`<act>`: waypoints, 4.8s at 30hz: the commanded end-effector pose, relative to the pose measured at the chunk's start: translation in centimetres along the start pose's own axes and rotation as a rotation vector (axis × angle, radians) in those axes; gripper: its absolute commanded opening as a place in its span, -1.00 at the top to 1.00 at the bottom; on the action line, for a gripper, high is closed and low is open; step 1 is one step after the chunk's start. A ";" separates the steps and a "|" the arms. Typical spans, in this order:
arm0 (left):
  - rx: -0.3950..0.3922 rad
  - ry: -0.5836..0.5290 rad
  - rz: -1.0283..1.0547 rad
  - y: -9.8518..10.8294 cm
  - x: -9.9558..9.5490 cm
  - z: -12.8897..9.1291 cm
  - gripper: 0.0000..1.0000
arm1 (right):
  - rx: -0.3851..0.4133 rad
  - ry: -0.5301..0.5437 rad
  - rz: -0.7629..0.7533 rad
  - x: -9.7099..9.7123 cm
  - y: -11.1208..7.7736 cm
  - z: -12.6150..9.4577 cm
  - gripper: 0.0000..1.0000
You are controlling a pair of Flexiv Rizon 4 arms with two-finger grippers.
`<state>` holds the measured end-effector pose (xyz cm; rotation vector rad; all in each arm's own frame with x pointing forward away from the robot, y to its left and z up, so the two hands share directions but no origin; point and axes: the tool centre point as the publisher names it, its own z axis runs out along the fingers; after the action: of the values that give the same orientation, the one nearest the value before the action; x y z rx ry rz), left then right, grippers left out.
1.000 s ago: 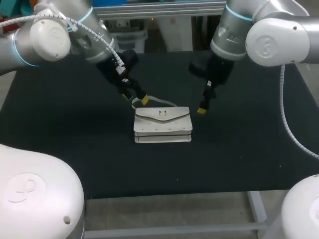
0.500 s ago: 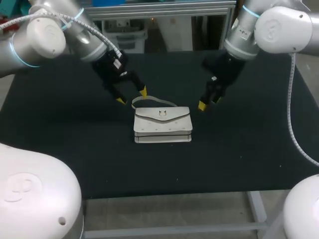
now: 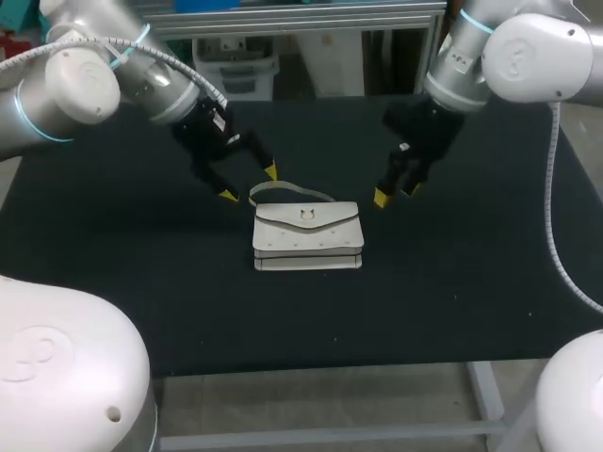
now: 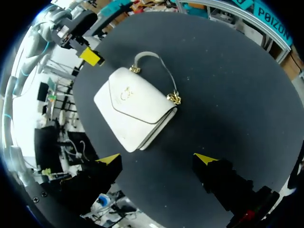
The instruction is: Pick up the bag, open it, inspect its contents, close it, and place it on the opposite side
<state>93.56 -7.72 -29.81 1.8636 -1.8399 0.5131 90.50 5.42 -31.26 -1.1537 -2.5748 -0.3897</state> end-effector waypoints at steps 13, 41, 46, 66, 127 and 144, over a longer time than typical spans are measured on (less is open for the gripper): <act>0.193 0.133 -0.164 2.8 -0.9 2.1 -1.00 | -0.227 0.009 0.460 4.0 -1.9 1.0 -1.00; 0.030 0.079 0.010 2.6 -1.2 3.3 -1.00 | -0.382 0.099 0.607 4.0 -2.4 1.8 -1.00; 0.016 0.099 -0.016 2.9 -2.0 2.5 -1.00 | -0.341 0.142 0.692 4.4 -1.0 2.6 -1.00; -0.103 0.197 -0.005 2.0 -2.1 4.6 -1.00 | -0.269 0.333 1.003 1.9 3.1 6.4 -0.78; -0.148 0.300 -0.108 2.3 -2.6 6.9 0.60 | -0.500 0.484 0.922 1.2 5.0 9.0 0.00; -0.141 0.323 -0.130 1.8 -3.1 6.2 0.04 | -0.502 0.526 0.930 0.4 6.2 8.9 0.10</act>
<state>91.44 -9.04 -36.46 1.6854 -1.4997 0.5763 93.47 13.26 -38.46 -1.9324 -1.3203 -0.9515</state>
